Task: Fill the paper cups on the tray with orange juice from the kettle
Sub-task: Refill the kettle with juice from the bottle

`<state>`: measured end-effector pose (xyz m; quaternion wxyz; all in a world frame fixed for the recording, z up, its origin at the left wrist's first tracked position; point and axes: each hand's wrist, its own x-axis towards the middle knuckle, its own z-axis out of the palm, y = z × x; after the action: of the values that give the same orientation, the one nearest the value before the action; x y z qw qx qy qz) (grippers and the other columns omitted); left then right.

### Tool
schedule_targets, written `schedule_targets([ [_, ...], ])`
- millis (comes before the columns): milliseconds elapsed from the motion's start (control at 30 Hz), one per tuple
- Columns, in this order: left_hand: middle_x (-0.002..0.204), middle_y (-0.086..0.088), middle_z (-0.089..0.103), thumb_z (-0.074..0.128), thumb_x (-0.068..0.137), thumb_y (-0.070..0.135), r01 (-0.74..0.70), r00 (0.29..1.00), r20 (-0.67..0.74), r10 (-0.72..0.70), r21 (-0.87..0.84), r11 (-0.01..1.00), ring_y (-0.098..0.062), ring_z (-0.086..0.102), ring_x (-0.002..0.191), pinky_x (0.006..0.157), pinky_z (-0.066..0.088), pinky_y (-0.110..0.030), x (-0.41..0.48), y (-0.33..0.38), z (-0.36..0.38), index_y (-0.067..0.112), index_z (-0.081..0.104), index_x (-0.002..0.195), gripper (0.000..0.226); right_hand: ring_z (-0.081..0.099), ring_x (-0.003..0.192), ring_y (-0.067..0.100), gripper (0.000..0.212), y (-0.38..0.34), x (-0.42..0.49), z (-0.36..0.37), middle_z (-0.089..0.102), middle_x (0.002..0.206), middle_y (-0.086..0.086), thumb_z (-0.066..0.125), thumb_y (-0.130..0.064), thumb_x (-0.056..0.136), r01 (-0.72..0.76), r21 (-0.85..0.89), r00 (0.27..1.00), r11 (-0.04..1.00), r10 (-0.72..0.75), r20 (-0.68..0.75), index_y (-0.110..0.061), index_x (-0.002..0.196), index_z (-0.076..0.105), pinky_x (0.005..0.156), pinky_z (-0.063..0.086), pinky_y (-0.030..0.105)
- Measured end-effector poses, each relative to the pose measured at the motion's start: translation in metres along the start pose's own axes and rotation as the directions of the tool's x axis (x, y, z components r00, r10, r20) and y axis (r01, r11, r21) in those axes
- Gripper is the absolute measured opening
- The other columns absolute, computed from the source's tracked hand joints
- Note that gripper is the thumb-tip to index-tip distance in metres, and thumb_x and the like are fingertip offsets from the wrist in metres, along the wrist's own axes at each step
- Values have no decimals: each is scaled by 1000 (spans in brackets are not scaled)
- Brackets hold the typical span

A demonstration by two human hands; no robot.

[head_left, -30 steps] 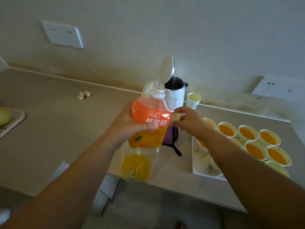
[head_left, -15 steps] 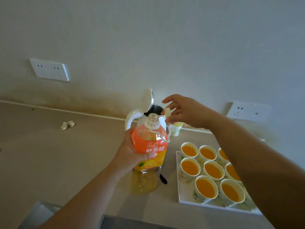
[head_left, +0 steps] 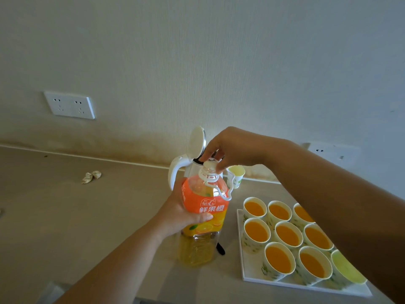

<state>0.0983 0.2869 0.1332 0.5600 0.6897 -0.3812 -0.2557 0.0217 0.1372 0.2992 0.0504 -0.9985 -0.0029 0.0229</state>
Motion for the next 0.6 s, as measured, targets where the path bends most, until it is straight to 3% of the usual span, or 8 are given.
schedule_targets([
  [100, 119, 13, 59, 90, 58, 25, -3, 1000, 13, 3, -4, 1000, -6, 60, 110, 87, 56, -33, 2, -2, -1, 47, 37, 119, 84, 57, 82, 2, 39, -3, 4, 1, 68, 112, -1, 70, -26, 84, -29, -59, 999, 998, 30, 24, -15, 121, 65, 65, 32, 2],
  [167, 119, 11, 59, 90, 56, 25, -8, 1000, 3, 8, -7, 1000, -7, 60, 110, 87, 56, -34, 1, -4, -2, 43, 37, 119, 84, 63, 64, 4, 35, -4, 8, 5, 71, 93, -1, 65, -37, 86, -64, -76, 997, 995, 67, 40, -11, 109, 69, 60, 36, 5],
  [233, 119, 10, 58, 90, 54, 27, 1, 1000, -18, -1, -7, 1000, -8, 60, 110, 85, 56, -33, 0, -5, -3, 40, 36, 120, 86, 65, 57, 8, 39, -7, 12, 9, 72, 86, 2, 61, -44, 88, -86, -121, 996, 989, 89, 22, -9, 102, 69, 59, 42, 8],
  [300, 119, 11, 56, 90, 52, 29, 13, 999, -33, -14, -8, 1000, -9, 59, 109, 83, 57, -32, -2, -6, -6, 39, 34, 119, 88, 66, 60, 10, 37, -11, 14, 11, 72, 91, 3, 60, -42, 89, -74, -132, 997, 989, 75, 6, -10, 108, 67, 63, 46, 12],
  [400, 118, 13, 55, 91, 55, 24, 20, 999, -30, -21, -7, 1000, -6, 59, 108, 76, 56, -24, -6, -6, -10, 39, 33, 119, 87, 65, 89, 13, 38, -20, 12, 5, 66, 115, 1, 65, -26, 89, 2, -135, 999, 991, 4, 45, -18, 126, 60, 82, 44, 18],
  [467, 115, 13, 55, 90, 59, 15, 15, 1000, -14, -15, -5, 1000, -2, 59, 104, 72, 54, -20, -8, -5, -9, 40, 34, 116, 83, 57, 104, 14, 40, -22, 11, 1, 62, 124, -1, 68, -18, 86, 49, -179, 997, 983, -36, 72, -22, 126, 61, 91, 41, 21],
  [600, 114, 13, 56, 90, 58, 13, 11, 1000, 10, -10, -18, 1000, -1, 60, 102, 72, 54, -20, -7, -3, -8, 40, 35, 114, 82, 53, 110, 14, 41, -28, 11, -3, 59, 127, -1, 69, -11, 85, 99, -283, 993, 954, -75, 96, -24, 123, 64, 96, 41, 24],
])
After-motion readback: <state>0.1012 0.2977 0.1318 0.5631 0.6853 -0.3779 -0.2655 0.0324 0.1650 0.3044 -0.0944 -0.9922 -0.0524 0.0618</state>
